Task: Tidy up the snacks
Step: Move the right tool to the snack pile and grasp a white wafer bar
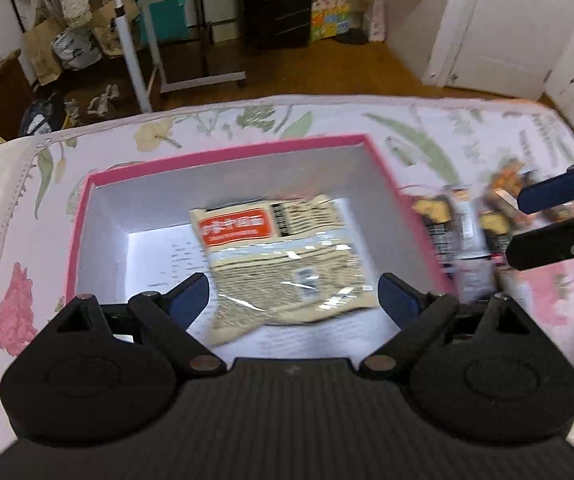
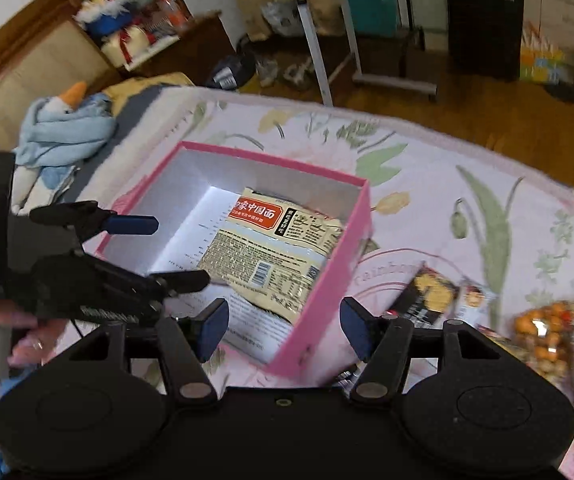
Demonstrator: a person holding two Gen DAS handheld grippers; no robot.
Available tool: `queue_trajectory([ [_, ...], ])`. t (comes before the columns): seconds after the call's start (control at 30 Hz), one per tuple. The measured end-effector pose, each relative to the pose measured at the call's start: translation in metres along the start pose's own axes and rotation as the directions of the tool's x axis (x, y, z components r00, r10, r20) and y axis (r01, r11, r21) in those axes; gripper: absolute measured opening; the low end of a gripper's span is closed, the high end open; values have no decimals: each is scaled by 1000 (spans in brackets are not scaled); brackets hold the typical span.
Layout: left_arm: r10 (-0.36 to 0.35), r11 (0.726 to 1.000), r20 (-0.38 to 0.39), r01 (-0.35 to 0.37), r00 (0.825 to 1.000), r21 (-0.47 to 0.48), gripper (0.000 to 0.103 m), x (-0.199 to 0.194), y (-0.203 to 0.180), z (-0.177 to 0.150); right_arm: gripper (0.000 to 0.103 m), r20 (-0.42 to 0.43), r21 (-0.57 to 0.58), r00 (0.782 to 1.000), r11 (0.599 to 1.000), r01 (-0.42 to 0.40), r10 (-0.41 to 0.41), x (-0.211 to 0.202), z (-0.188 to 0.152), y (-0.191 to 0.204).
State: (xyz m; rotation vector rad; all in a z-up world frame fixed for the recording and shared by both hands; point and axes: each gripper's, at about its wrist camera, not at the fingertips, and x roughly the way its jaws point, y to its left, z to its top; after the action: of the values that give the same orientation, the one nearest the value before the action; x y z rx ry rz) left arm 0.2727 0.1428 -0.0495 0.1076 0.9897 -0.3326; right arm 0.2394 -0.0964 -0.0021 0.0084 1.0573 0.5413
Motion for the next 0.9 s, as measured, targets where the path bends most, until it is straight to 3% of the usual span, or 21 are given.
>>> queue_trajectory([
  [0.2, -47, 998, 35, 46, 998, 45, 89, -42, -46, -4, 67, 117, -104, 992, 992, 66, -54, -50, -38, -10],
  [0.3, -59, 996, 37, 56, 998, 67, 88, -53, -78, -9, 71, 228, -149, 967, 978, 146, -110, -68, -58, -17],
  [0.37, -65, 992, 48, 59, 997, 108, 89, -58, -101, -15, 71, 256, -146, 958, 975, 169, -127, -74, -69, -28],
  [0.43, -52, 987, 48, 44, 997, 156, 88, -59, -128, -22, 71, 256, -123, 959, 980, 156, -121, -77, -76, -40],
  [0.53, -83, 980, -1, 82, 997, 182, 89, -51, -158, -30, 71, 247, -87, 963, 988, 131, -106, -78, -88, -59],
  [0.63, -99, 981, -61, 108, 993, 160, 89, -32, -179, -37, 71, 239, -47, 967, 993, 104, -90, -76, -98, -78],
  [0.8, -88, 992, -81, 95, 993, 83, 88, 7, -190, -42, 67, 175, -27, 982, 996, 80, -74, -53, -115, -99],
  [0.9, -87, 995, -79, 90, 993, 46, 73, 28, -185, -36, 64, 123, -65, 990, 995, 77, -68, -38, -126, -101],
])
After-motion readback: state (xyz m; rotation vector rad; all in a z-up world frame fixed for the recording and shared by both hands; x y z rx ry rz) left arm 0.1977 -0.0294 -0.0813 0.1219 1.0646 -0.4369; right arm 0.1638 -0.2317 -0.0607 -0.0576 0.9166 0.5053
